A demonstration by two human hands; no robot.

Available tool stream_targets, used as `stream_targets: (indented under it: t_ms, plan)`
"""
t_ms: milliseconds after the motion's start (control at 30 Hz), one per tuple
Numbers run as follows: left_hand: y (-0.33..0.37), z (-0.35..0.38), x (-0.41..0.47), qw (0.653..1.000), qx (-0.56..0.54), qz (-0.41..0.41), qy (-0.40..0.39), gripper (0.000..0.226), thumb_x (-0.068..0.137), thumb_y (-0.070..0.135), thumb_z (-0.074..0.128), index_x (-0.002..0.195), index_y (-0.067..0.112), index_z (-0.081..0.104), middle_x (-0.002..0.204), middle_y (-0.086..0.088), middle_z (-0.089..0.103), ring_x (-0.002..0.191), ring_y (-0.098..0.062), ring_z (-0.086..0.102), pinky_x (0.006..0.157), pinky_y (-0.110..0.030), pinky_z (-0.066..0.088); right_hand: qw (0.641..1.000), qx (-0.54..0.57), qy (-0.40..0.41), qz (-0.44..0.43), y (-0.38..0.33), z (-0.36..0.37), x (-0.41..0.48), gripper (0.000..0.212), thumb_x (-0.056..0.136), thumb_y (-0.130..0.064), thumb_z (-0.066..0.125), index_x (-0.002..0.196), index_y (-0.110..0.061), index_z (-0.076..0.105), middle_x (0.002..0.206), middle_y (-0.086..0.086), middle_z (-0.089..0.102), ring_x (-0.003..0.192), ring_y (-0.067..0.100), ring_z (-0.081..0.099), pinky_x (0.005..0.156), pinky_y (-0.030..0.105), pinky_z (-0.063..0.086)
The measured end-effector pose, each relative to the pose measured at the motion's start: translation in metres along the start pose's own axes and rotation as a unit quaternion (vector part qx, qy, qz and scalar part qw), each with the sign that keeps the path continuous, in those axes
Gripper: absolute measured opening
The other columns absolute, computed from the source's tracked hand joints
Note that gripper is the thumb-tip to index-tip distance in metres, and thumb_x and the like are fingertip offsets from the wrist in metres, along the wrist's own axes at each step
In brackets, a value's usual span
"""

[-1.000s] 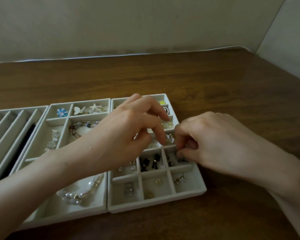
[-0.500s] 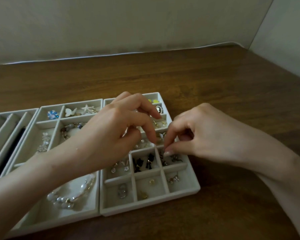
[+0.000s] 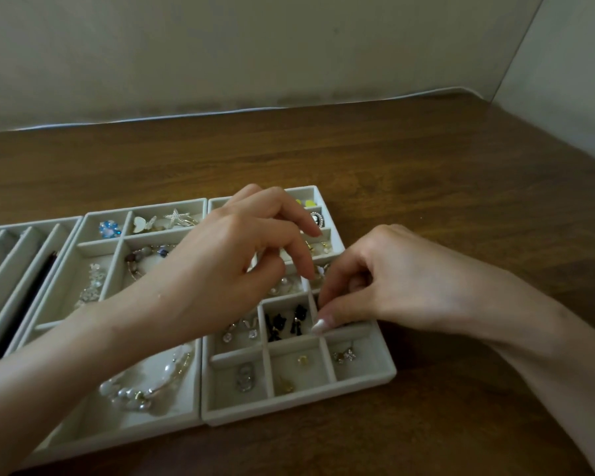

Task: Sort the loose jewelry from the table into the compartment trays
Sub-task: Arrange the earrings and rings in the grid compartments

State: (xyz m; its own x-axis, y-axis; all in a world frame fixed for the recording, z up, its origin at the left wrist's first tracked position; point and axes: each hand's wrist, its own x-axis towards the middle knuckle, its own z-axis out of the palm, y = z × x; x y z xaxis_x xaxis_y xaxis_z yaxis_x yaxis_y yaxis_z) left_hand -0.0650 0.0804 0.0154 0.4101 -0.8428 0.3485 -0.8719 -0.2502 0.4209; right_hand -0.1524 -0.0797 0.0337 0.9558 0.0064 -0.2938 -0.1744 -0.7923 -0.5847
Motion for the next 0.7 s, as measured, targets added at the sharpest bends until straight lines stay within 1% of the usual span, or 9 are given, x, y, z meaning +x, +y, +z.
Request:
stream_targets:
  t_ms: [100, 200, 267, 333, 400, 500, 567, 633, 700]
  plan:
    - [0.0, 0.0, 0.0, 1.0, -0.005, 0.001, -0.003, 0.035, 0.076, 0.017, 0.037, 0.076, 0.026, 0.071, 0.105, 0.014, 0.059, 0.098, -0.007, 0.052, 0.066, -0.003, 0.038, 1.0, 0.004, 0.006, 0.013, -0.003, 0.004, -0.001, 0.023, 0.071, -0.043, 0.077, 0.085, -0.026, 0.074, 0.071, -0.015, 0.061, 0.074, -0.001, 0.057, 0.067, 0.022, 0.048]
    - [0.001, 0.0, 0.0, 1.0, -0.008, -0.011, -0.001, 0.032, 0.077, 0.007, 0.044, 0.076, 0.023, 0.071, 0.105, 0.013, 0.059, 0.098, -0.006, 0.051, 0.066, 0.0, 0.036, 1.0, -0.006, 0.015, 0.018, -0.006, 0.008, -0.002, 0.022, 0.073, -0.043, 0.075, 0.087, -0.026, 0.072, 0.076, -0.013, 0.062, 0.079, 0.002, 0.058, 0.077, 0.028, 0.051]
    - [0.001, 0.0, 0.0, 1.0, -0.009, -0.009, -0.001, 0.031, 0.078, 0.009, 0.044, 0.077, 0.023, 0.071, 0.105, 0.013, 0.059, 0.099, -0.006, 0.051, 0.068, -0.002, 0.036, 1.0, 0.002, 0.016, 0.02, -0.005, 0.009, -0.002, 0.02, 0.073, -0.041, 0.076, 0.084, -0.025, 0.071, 0.069, -0.012, 0.06, 0.069, 0.001, 0.055, 0.068, 0.025, 0.048]
    - [0.0, 0.0, 0.0, 1.0, -0.01, -0.005, -0.001, 0.031, 0.078, 0.012, 0.042, 0.077, 0.024, 0.071, 0.105, 0.014, 0.059, 0.099, -0.006, 0.051, 0.068, -0.001, 0.036, 0.999, 0.017, 0.016, 0.022, -0.004, 0.008, -0.001, 0.017, 0.072, -0.039, 0.077, 0.08, -0.025, 0.071, 0.06, -0.012, 0.054, 0.059, 0.001, 0.049, 0.058, 0.02, 0.039]
    - [0.001, 0.0, 0.001, 1.0, -0.012, -0.009, -0.003, 0.031, 0.078, 0.01, 0.043, 0.077, 0.023, 0.071, 0.105, 0.014, 0.059, 0.099, -0.006, 0.051, 0.066, 0.001, 0.036, 0.999, 0.031, 0.019, 0.02, -0.002, 0.007, 0.0, 0.013, 0.072, -0.036, 0.078, 0.076, -0.026, 0.071, 0.059, -0.013, 0.053, 0.058, 0.0, 0.049, 0.055, 0.016, 0.034]
    - [0.002, 0.0, 0.0, 1.0, -0.019, -0.013, -0.005, 0.03, 0.079, 0.014, 0.043, 0.079, 0.025, 0.071, 0.104, 0.014, 0.06, 0.099, -0.005, 0.052, 0.069, 0.0, 0.037, 0.997, 0.066, 0.028, -0.002, 0.003, 0.001, 0.001, 0.01, 0.07, -0.032, 0.079, 0.07, -0.025, 0.071, 0.055, -0.016, 0.058, 0.056, -0.008, 0.054, 0.051, 0.012, 0.036]
    - [0.002, 0.001, 0.0, 0.999, -0.03, -0.028, 0.002, 0.026, 0.079, 0.021, 0.043, 0.084, 0.026, 0.068, 0.101, 0.015, 0.061, 0.098, -0.003, 0.054, 0.072, -0.004, 0.039, 0.991, 0.126, 0.037, -0.037, 0.006, -0.006, 0.001, 0.007, 0.072, -0.023, 0.077, 0.069, -0.023, 0.071, 0.058, -0.016, 0.063, 0.055, -0.007, 0.055, 0.05, 0.01, 0.04]
    - [0.005, 0.002, -0.001, 0.994, -0.084, -0.075, 0.009, 0.012, 0.085, 0.019, 0.054, 0.089, 0.026, 0.063, 0.092, 0.018, 0.065, 0.087, 0.003, 0.057, 0.065, -0.005, 0.042, 0.973, 0.205, 0.057, -0.092, 0.009, -0.014, -0.001, 0.009, 0.071, -0.014, 0.074, 0.07, -0.02, 0.068, 0.062, -0.01, 0.066, 0.056, -0.003, 0.059, 0.049, 0.009, 0.042]
    - [0.011, 0.003, 0.0, 0.969, -0.201, -0.14, -0.009, 0.012, 0.086, 0.012, 0.06, 0.096, 0.02, 0.059, 0.087, 0.018, 0.069, 0.076, 0.005, 0.062, 0.062, -0.007, 0.047, 0.951, 0.264, 0.074, -0.145, 0.012, -0.019, -0.003, 0.007, 0.068, -0.015, 0.071, 0.071, -0.017, 0.066, 0.065, -0.005, 0.067, 0.059, 0.002, 0.061, 0.051, 0.012, 0.045]
